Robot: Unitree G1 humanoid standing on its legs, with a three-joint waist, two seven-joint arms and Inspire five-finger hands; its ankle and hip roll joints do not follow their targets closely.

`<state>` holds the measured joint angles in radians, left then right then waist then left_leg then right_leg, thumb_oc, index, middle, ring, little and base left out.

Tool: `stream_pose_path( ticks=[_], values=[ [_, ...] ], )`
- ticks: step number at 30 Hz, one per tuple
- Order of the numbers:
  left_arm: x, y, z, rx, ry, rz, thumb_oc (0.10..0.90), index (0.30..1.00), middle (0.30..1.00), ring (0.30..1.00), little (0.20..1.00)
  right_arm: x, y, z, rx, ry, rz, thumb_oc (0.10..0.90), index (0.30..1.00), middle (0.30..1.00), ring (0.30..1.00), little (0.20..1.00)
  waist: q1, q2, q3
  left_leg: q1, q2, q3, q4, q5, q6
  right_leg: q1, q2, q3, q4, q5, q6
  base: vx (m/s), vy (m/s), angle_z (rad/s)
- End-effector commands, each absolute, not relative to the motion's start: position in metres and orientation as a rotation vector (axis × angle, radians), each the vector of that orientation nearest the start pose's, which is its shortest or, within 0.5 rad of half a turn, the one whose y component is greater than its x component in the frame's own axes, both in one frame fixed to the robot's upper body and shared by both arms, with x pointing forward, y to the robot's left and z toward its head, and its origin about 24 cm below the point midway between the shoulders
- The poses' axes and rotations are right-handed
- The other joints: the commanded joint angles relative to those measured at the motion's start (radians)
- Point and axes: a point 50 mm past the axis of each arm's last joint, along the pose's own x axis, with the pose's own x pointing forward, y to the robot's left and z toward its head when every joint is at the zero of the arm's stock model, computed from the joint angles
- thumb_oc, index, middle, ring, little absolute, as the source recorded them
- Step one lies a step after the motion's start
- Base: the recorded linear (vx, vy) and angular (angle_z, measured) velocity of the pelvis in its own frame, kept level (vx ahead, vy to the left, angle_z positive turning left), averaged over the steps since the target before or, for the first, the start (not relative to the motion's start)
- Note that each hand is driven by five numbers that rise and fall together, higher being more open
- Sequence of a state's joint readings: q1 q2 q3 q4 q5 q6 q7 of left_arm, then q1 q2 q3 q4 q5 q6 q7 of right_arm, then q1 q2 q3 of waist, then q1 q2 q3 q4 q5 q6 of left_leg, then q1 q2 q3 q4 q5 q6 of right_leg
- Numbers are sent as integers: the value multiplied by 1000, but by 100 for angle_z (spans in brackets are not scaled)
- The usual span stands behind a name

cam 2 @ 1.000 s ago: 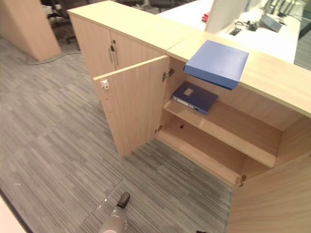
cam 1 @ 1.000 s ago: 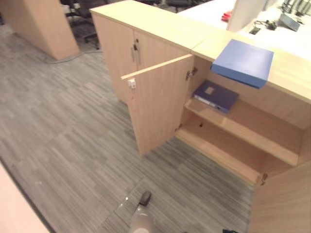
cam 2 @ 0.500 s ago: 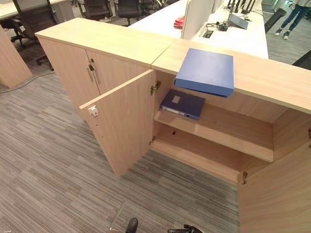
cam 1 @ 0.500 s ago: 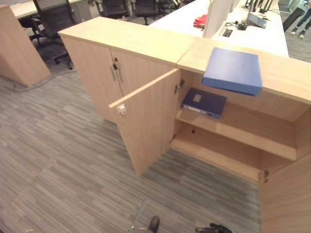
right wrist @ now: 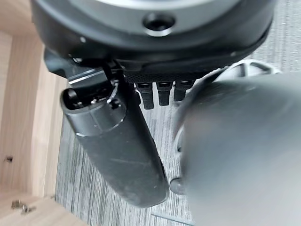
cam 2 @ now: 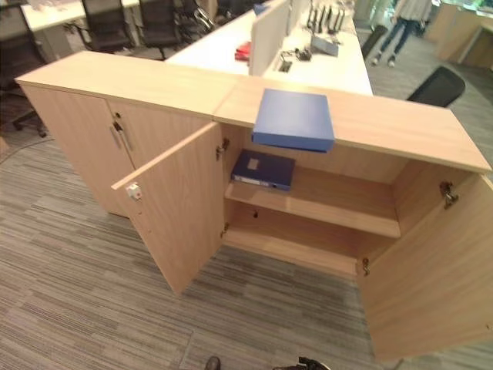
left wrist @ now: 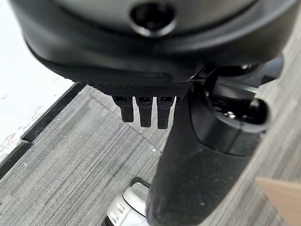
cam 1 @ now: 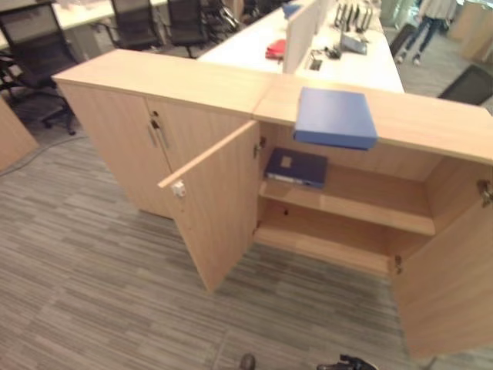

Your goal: Put the empty folder in the office cabinet

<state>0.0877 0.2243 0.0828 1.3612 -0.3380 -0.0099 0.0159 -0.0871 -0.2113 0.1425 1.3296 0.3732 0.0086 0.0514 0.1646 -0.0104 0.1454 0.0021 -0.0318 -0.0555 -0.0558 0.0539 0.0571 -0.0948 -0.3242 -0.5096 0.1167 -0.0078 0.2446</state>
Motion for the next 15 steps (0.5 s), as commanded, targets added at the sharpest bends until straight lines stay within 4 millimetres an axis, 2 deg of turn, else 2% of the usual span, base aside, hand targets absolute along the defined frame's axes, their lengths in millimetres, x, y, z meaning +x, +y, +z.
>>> stream_pose_path(
  ticks=[1, 3, 4, 5, 6, 7, 9, 11, 15],
  values=[
    [3, 267, -164, -81, 1398, 552, 800, 900, 900, 900, 900, 119, -229, -157, 42, 1180, -209, 800, 900, 900, 900, 900, 36, -68, 60, 165, -72, -56, -31, -136, -29, -103, -5, 9, -123, 308, -10, 162, -177, 10],
    [2, 269, -163, -84, 1400, 565, 800, 900, 900, 900, 900, 119, -227, -158, 45, 1182, -206, 800, 900, 900, 900, 900, 37, -76, 62, 175, -66, -60, -31, -148, -38, -108, 9, 12, -153, 317, -7, 247, -190, 46],
    [1, 270, -163, -76, 1408, 561, 800, 900, 900, 900, 900, 118, -227, -158, 54, 1185, -214, 800, 900, 900, 900, 900, 40, -82, 52, 178, -67, -71, -31, -165, -42, -88, 15, 7, -191, 298, -12, 390, -231, 15],
    [-10, 268, -164, -88, 1441, 580, 800, 900, 900, 900, 900, 110, -228, -160, 50, 1204, -215, 800, 900, 900, 900, 900, 34, -87, 25, 192, -54, -74, -31, -189, -47, -70, 17, -6, -182, 295, -26, 429, -239, -16],
    [-13, 267, -164, -99, 1447, 591, 800, 900, 900, 900, 900, 106, -229, -161, 45, 1215, -217, 800, 900, 900, 900, 900, 31, -85, 15, 200, -41, -85, -31, -196, -47, -71, 15, -9, -165, 292, -31, 504, -242, -21],
    [-15, 267, -164, -101, 1453, 604, 800, 900, 900, 900, 900, 102, -230, -161, 36, 1227, -214, 800, 900, 900, 900, 900, 29, -70, 3, 217, -9, -97, -31, -221, -54, -70, 33, -3, -141, 263, -24, 401, -207, 26],
    [-17, 267, -164, -102, 1462, 604, 800, 900, 900, 900, 900, 100, -232, -161, 29, 1234, -211, 800, 900, 900, 900, 900, 24, -60, -4, 226, 8, -107, -31, -233, -58, -75, 30, -9, -111, 244, -31, 261, -142, 42],
    [-15, 265, -164, -93, 1464, 592, 800, 900, 900, 900, 900, 98, -237, -161, 15, 1237, -217, 800, 900, 900, 900, 900, 7, -40, -7, 231, 51, -122, -2, -262, -69, -81, 23, -15, -18, 177, -58, 324, -218, 50],
    [7, 264, -165, -65, 1403, 539, 800, 900, 900, 900, 900, 96, -245, -159, 0, 1237, -237, 800, 900, 900, 900, 900, -13, -28, 3, 209, 100, -121, 55, -270, -103, -68, 35, -37, 34, 108, -89, 217, -219, 27]
  ],
)
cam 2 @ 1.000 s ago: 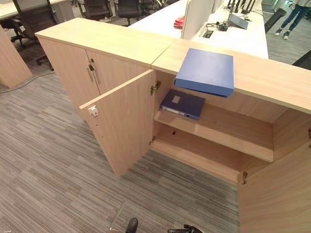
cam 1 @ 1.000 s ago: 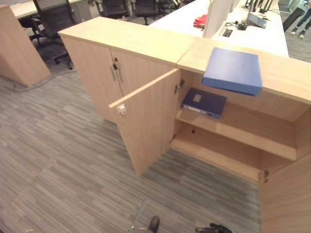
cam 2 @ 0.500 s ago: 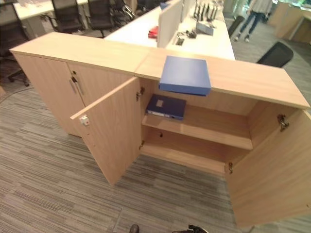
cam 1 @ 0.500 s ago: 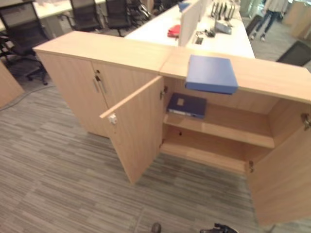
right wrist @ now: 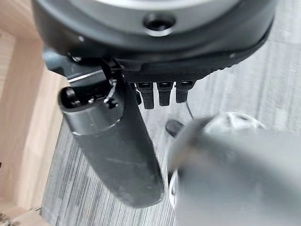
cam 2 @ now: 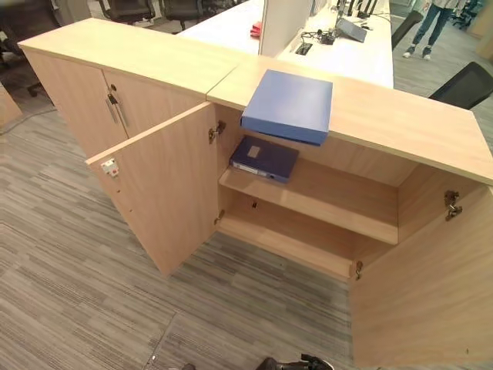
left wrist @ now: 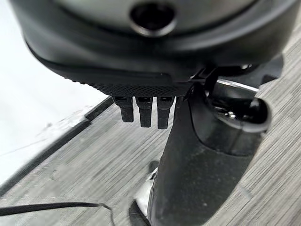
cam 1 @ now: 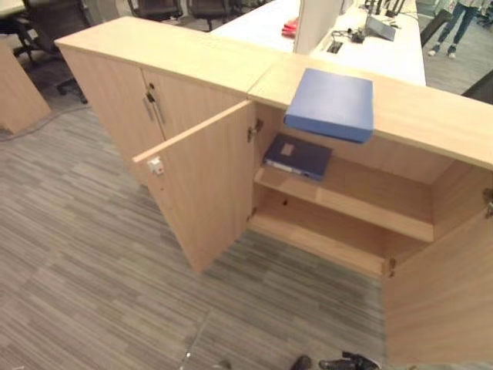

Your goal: Put the empty folder in the office cabinet

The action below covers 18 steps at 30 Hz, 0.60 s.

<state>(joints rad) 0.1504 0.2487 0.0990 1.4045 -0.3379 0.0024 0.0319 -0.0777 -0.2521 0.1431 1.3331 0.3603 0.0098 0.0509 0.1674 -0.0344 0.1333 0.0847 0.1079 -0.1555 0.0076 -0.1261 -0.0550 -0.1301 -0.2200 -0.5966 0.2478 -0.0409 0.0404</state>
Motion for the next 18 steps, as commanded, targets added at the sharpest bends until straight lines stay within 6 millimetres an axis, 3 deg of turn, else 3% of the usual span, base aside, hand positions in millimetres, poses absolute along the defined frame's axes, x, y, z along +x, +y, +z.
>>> stream_pose_path(
  ticks=[1, 4, 5, 6, 10, 11, 12, 15, 16, 18],
  values=[
    [7, 264, -165, -65, 1403, 538, 800, 900, 900, 900, 900, 96, -246, -159, 0, 1237, -238, 800, 900, 900, 900, 900, -17, -3, 15, 126, -39, -23, -8, -91, 8, -31, -69, 48, -96, 139, 115, 217, -218, 37],
    [35, 261, -164, -60, 1315, 510, 800, 900, 900, 900, 900, 94, -251, -158, 5, 1223, -271, 800, 900, 900, 900, 900, -39, -5, 21, 92, 10, 40, 47, -27, -31, 11, -56, -8, -83, 82, 87, 215, -248, 52],
    [47, 259, -163, -48, 1285, 478, 800, 900, 900, 900, 900, 96, -252, -157, 13, 1216, -283, 800, 900, 900, 900, 900, -58, -9, 24, 60, 31, 119, 86, 17, -44, 37, -57, -27, -84, 63, 74, 122, -171, 52],
    [47, 259, -163, -48, 1285, 477, 800, 900, 900, 900, 900, 96, -252, -157, 14, 1215, -283, 800, 900, 900, 900, 900, -57, -9, 25, 58, 32, 119, 89, 17, -45, 36, -56, -27, -85, 61, 72, 106, -157, 53],
    [66, 256, -161, -21, 1231, 417, 800, 900, 900, 900, 900, 95, -251, -158, 22, 1213, -286, 800, 900, 900, 900, 900, -85, -20, 20, 8, 57, 260, 229, 75, -60, 96, -12, -43, -124, 22, 32, 90, -184, 36],
    [66, 256, -161, -21, 1231, 417, 800, 900, 900, 900, 900, 95, -251, -158, 22, 1213, -286, 800, 900, 900, 900, 900, -84, -20, 20, 5, 59, 260, 235, 72, -61, 95, -10, -42, -126, 22, 31, 92, -200, 2],
    [68, 255, -161, -32, 1218, 412, 800, 900, 900, 900, 900, 95, -253, -157, 1, 1219, -274, 800, 900, 900, 900, 900, -77, -26, 21, -42, 51, 276, 344, 89, -57, 125, 16, -30, -152, 6, 13, 120, -186, -8],
    [75, 253, -159, -72, 1158, 430, 800, 900, 900, 900, 900, 98, -256, -155, -31, 1211, -256, 800, 900, 900, 900, 900, -23, -35, 31, -137, -78, 167, 415, 34, -28, 151, 33, 27, -180, -8, 6, 145, -136, -38],
    [77, 252, -158, -84, 1143, 430, 800, 900, 900, 900, 900, 97, -256, -155, -39, 1212, -251, 800, 900, 900, 900, 900, -13, -38, 36, -164, -97, 149, 414, 0, -15, 161, 32, 36, -182, -8, 13, 127, -59, -75],
    [81, 251, -157, -76, 1120, 409, 800, 900, 900, 900, 900, 98, -256, -155, -59, 1216, -232, 800, 900, 900, 900, 900, 2, -50, 44, -209, -89, 153, 364, -45, -5, 172, 30, 62, -194, -13, 24, 132, -23, -58]
  ],
)
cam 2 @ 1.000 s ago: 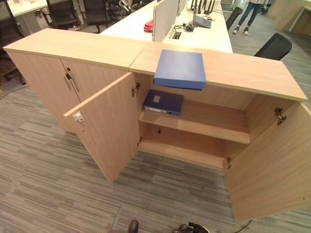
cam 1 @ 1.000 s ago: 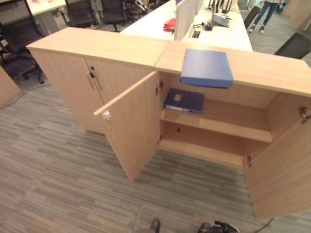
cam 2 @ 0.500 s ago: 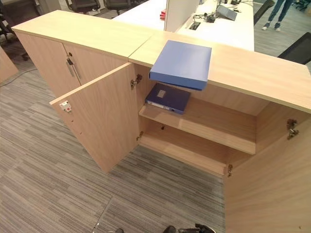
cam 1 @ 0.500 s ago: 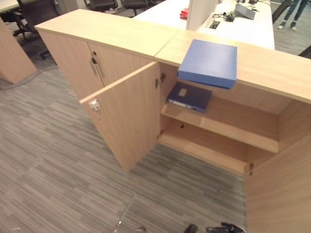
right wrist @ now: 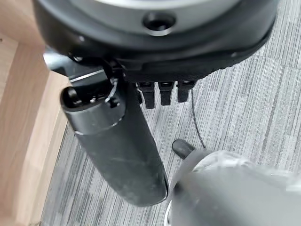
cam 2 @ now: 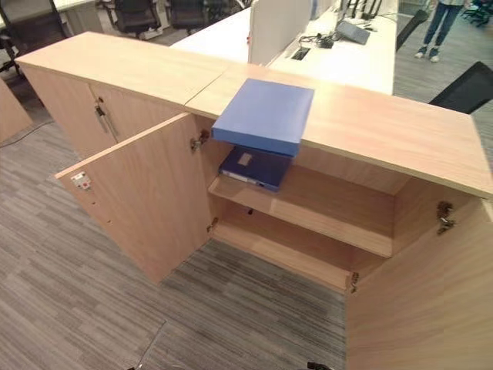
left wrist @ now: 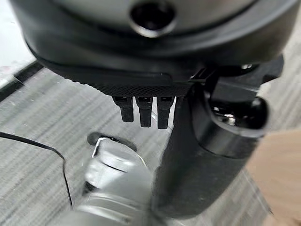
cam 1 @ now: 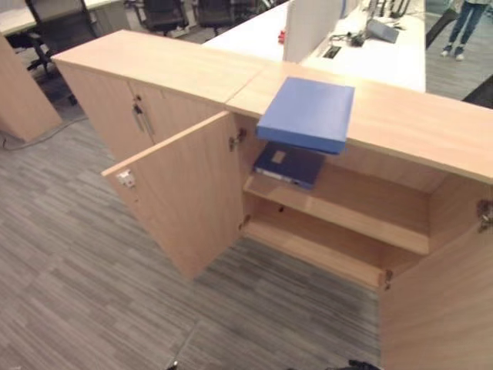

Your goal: Put the empty folder in the office cabinet

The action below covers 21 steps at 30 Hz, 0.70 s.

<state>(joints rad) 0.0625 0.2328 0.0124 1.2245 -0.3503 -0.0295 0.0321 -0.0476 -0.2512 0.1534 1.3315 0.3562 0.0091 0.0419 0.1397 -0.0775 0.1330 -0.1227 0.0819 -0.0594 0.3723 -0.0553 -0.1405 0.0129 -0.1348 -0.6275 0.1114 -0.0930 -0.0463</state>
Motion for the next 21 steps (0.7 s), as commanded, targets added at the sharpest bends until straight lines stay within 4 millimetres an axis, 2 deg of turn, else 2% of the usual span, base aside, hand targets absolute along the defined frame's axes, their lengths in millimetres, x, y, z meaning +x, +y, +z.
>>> stream_pose_path(
  ticks=[1, 2, 3, 4, 5, 6, 8, 10, 14, 17, 19, 21],
  values=[
    [85, 252, -154, -71, 1094, 400, 800, 900, 900, 900, 900, 99, -255, -155, -73, 1215, -220, 800, 900, 900, 900, 900, 43, -11, 49, -36, -65, 43, -22, -100, 80, 36, -51, 105, -64, 40, 113, 135, -19, -21],
    [89, 252, -152, -64, 1071, 387, 800, 900, 900, 900, 900, 102, -255, -155, -85, 1208, -210, 800, 900, 900, 900, 900, 54, -12, 54, -58, -69, 20, -57, -73, 76, 42, -41, 121, -69, 39, 113, 132, -19, -29],
    [93, 252, -150, -68, 1049, 378, 800, 900, 900, 900, 900, 107, -254, -154, -97, 1198, -202, 800, 900, 900, 900, 900, 71, -5, 60, -79, -76, -26, -123, -21, 67, 50, -23, 144, -75, 34, 113, 74, 42, -48],
    [98, 250, -148, -76, 1025, 365, 800, 900, 900, 900, 900, 111, -254, -152, -104, 1188, -200, 800, 900, 900, 900, 900, 83, 6, 67, -98, -81, -70, -207, 69, 63, 49, -15, 153, -76, 46, 106, 36, 53, -65],
    [98, 250, -148, -76, 1025, 365, 800, 900, 900, 900, 900, 111, -254, -152, -104, 1188, -200, 800, 900, 900, 900, 900, 83, 6, 67, -98, -81, -70, -207, 69, 63, 49, -15, 153, -76, 46, 106, 39, 72, -68],
    [102, 249, -147, -76, 1013, 351, 800, 900, 900, 900, 900, 115, -254, -152, -109, 1181, -195, 800, 900, 900, 900, 900, 94, 16, 73, -112, -69, -107, -266, 108, 53, 57, -2, 178, -72, 37, 105, 101, 28, -78],
    [111, 242, -141, -76, 960, 287, 800, 900, 900, 900, 900, 119, -251, -151, -121, 1174, -173, 800, 900, 900, 900, 900, 105, 38, 75, -108, -56, -155, -356, 151, 53, 66, 28, 242, -66, 21, 105, 180, 79, -79],
    [117, 235, -137, -83, 922, 237, 800, 900, 900, 900, 900, 117, -253, -151, -126, 1178, -176, 800, 900, 900, 900, 900, 101, 49, 65, -108, -62, -177, -359, 166, 51, 78, 32, 267, -75, 23, 113, 130, 100, -96],
    [128, 227, -127, -19, 868, 97, 800, 900, 900, 900, 900, 110, -255, -152, -141, 1206, -168, 800, 900, 900, 900, 900, 81, 58, 39, -66, -60, -166, -400, 179, 54, 96, 21, 303, -91, 30, 127, 164, 138, -72],
    [133, 228, -116, 56, 827, -16, 800, 900, 900, 900, 900, 105, -258, -153, -191, 1246, -140, 800, 900, 900, 900, 900, 63, 70, 11, -12, -64, -140, -438, 172, 76, 97, 1, 335, -96, 34, 145, 193, 199, -48],
    [133, 228, -115, 60, 822, -28, 800, 900, 900, 900, 900, 103, -258, -154, -193, 1251, -140, 800, 900, 900, 900, 900, 60, 71, 5, 2, -68, -131, -444, 167, 82, 100, -6, 344, -100, 38, 152, 109, 149, -33],
    [130, 227, -114, 52, 820, -35, 800, 900, 900, 900, 900, 101, -255, -155, -186, 1260, -134, 800, 900, 900, 900, 900, 48, 73, -11, 30, -84, -110, -454, 149, 102, 100, -32, 359, -104, 49, 176, 126, 215, -25]
  ],
)
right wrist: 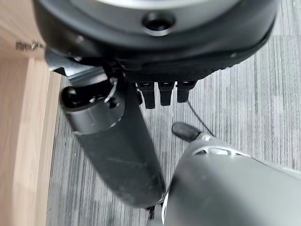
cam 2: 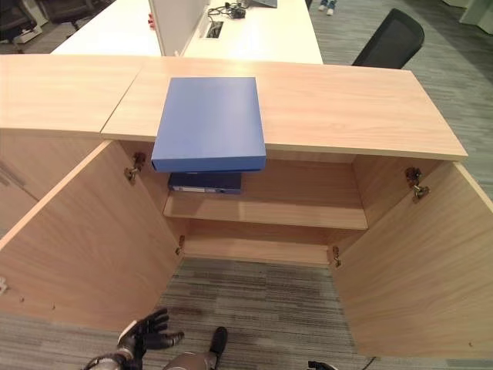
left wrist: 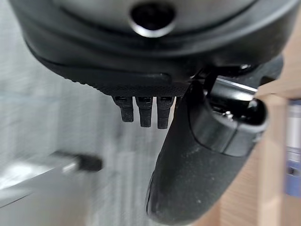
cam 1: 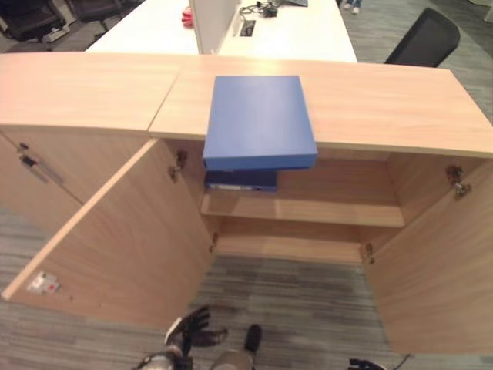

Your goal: Put the empty folder in the office cabinet

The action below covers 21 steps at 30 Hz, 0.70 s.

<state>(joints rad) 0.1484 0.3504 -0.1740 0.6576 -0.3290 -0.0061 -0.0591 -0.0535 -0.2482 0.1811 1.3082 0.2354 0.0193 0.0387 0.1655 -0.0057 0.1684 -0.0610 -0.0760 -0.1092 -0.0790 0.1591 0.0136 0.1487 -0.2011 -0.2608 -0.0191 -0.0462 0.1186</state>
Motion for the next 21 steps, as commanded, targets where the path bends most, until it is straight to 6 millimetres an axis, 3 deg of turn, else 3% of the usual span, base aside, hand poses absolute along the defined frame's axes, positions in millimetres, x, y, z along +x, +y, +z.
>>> stream_pose_path(
  ticks=[1, 5, 7, 8, 9, 10, 12, 14, 19, 21],
  values=[
    [129, 228, -113, 52, 818, -35, 800, 900, 900, 900, 900, 102, -253, -156, -184, 1258, -130, 800, 900, 900, 900, 900, 19, 1, -50, -25, 66, -51, -5, -71, -44, -38, 22, -5, 27, 6, 20, 64, 126, -25],
    [127, 228, -113, 60, 826, -45, 800, 900, 900, 900, 900, 102, -249, -157, -173, 1255, -116, 800, 900, 900, 900, 900, 13, 1, -63, -6, 40, -32, -8, -92, -25, -44, -17, -1, 42, 14, 47, 84, 186, -12],
    [127, 229, -111, 98, 821, -67, 800, 900, 900, 900, 900, 99, -244, -158, -171, 1261, -98, 800, 900, 900, 900, 900, 12, 12, -68, 23, 1, -18, -8, -119, 0, -76, -95, -2, 146, 43, 82, 88, 248, -11],
    [127, 229, -111, 98, 822, -67, 800, 900, 900, 900, 900, 99, -244, -158, -171, 1262, -98, 800, 900, 900, 900, 900, 13, 11, -68, 23, -1, -17, -8, -118, 2, -79, -97, 1, 150, 41, 83, 65, 254, -11],
    [130, 231, -107, 102, 808, -79, 800, 900, 900, 900, 900, 103, -241, -158, -162, 1249, -89, 800, 900, 900, 900, 900, 8, 12, -50, 50, -35, -13, -8, -135, 21, -122, -168, 14, 275, 141, 92, 36, 222, -13],
    [132, 232, -106, 104, 803, -85, 800, 900, 900, 900, 900, 104, -239, -158, -159, 1245, -84, 800, 900, 900, 900, 900, 7, 14, -46, 55, -43, -12, -8, -137, 26, -144, -189, 6, 314, 196, 91, 48, 264, -7],
    [135, 232, -100, 105, 776, -94, 800, 900, 900, 900, 900, 104, -237, -159, -150, 1240, -86, 800, 900, 900, 900, 900, 6, 11, -33, 73, -47, -4, -8, -152, 34, -179, -234, -22, 362, 242, 80, 22, 85, 1],
    [142, 231, -94, 112, 742, -108, 800, 900, 900, 900, 900, 107, -236, -158, -145, 1233, -86, 800, 900, 900, 900, 900, -4, 15, -26, 77, -32, -1, -8, -158, 31, -205, -223, -45, 312, 226, 68, 20, -59, -8],
    [155, 221, -87, 87, 679, -109, 800, 900, 900, 900, 900, 124, -237, -153, -150, 1183, -103, 800, 900, 900, 900, 900, -45, 16, 13, 108, -30, -41, -8, -165, 30, -326, -77, 5, 171, 214, 61, 52, -93, -6],
    [158, 219, -86, 86, 665, -113, 800, 900, 900, 900, 900, 128, -237, -152, -149, 1173, -106, 800, 900, 900, 900, 900, -49, 14, 21, 119, -32, -48, -8, -168, 30, -343, -52, 7, 148, 222, 61, 82, -81, 14]
  ],
)
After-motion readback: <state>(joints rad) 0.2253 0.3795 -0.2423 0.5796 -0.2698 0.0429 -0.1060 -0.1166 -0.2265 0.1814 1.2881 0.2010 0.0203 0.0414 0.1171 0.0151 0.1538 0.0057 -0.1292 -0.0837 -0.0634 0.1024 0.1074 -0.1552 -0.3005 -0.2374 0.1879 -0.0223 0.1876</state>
